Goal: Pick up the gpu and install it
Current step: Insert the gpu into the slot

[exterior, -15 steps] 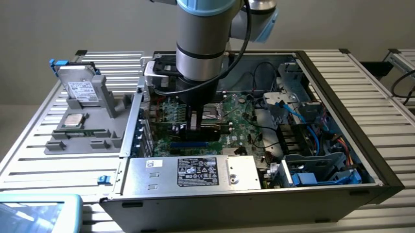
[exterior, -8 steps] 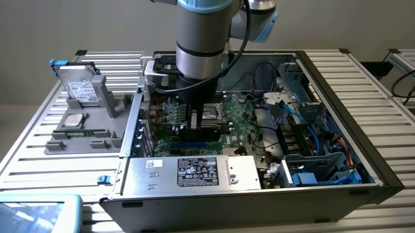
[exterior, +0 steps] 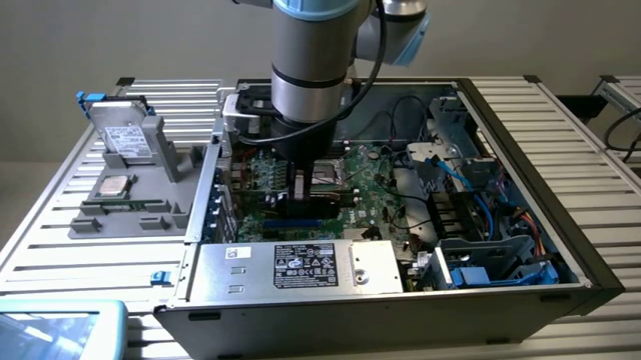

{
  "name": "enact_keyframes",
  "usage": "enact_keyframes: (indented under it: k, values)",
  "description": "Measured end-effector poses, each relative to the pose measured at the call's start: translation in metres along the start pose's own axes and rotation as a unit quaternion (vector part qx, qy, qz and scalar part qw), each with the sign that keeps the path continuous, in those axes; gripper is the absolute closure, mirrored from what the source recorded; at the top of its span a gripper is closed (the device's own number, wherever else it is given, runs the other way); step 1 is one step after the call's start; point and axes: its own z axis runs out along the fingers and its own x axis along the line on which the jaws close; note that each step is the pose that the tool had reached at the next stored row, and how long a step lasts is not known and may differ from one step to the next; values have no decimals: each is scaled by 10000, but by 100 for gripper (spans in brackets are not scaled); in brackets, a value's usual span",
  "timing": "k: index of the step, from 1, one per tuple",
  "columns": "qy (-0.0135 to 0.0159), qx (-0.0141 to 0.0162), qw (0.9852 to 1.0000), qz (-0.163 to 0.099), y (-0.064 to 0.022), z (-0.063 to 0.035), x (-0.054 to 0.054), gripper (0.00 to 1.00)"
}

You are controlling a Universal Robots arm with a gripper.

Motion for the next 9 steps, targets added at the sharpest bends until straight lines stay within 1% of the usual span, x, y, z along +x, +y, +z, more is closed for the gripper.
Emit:
enact_keyframes:
  k: [9]
  values:
    - [-1,0,10000,-2,11,14,-8,72]
